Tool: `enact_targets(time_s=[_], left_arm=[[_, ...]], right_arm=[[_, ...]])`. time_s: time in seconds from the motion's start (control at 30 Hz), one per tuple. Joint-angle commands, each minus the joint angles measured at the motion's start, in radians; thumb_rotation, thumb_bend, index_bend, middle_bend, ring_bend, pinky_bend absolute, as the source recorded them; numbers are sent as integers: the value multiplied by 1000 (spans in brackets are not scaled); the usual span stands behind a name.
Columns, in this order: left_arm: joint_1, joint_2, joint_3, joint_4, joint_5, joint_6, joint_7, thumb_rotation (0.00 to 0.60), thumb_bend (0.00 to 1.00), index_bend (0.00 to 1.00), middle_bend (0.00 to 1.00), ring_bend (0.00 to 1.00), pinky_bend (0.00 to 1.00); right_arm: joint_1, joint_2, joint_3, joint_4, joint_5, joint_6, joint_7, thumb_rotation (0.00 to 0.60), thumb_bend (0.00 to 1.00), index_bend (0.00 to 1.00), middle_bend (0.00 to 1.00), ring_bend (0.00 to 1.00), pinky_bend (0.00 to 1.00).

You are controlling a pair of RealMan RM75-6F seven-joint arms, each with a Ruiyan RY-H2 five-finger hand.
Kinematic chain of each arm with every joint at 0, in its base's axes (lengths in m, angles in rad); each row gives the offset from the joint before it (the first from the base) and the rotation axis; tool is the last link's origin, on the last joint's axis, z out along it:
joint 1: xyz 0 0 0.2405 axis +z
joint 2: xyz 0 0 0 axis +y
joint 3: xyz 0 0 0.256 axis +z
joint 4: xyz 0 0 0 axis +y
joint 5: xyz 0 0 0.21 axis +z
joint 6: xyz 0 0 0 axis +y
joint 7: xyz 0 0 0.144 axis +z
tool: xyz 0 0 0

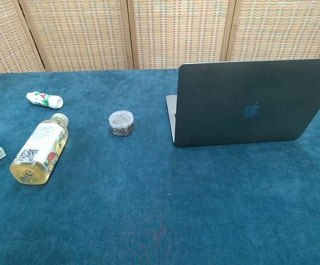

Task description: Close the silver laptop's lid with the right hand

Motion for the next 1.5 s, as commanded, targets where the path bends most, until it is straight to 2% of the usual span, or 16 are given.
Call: enact_targets(time_s=[0.03, 0.73, 1.03, 1.27, 1.37, 1.5], left_arm=[[0, 1, 0, 0, -1, 0, 0, 600, 0, 0, 0, 0, 0], [0, 2, -3, 1, 0, 3, -9, 600, 0, 0, 0, 0, 0], [0, 1, -3, 1, 2, 3, -7, 600, 0, 0, 0, 0, 0], [1, 0, -1, -1, 5, 7, -1, 600, 0, 0, 0, 0, 0], [3, 0, -1, -2, 6, 9, 0, 600, 0, 0, 0, 0, 0], [3, 0, -1, -3, 5, 9, 0, 600, 0, 0, 0, 0, 0]], right_arm=[[0, -1, -1, 0, -1, -1, -2, 600, 208, 0, 0, 0, 0], [-2, -3, 3, 0, -7, 10, 4, 600, 208, 0, 0, 0, 0], [-21, -50, 39, 34, -9, 95, 14, 600, 208, 0, 0, 0, 0], [-28, -61, 47, 50, -2, 112, 25, 600, 208, 0, 0, 0, 0], [-30, -65, 51, 53, 0, 119, 28, 600, 255, 0, 0, 0, 0], [-32, -80, 63, 65, -7, 146, 40, 600, 481, 0, 0, 0, 0]])
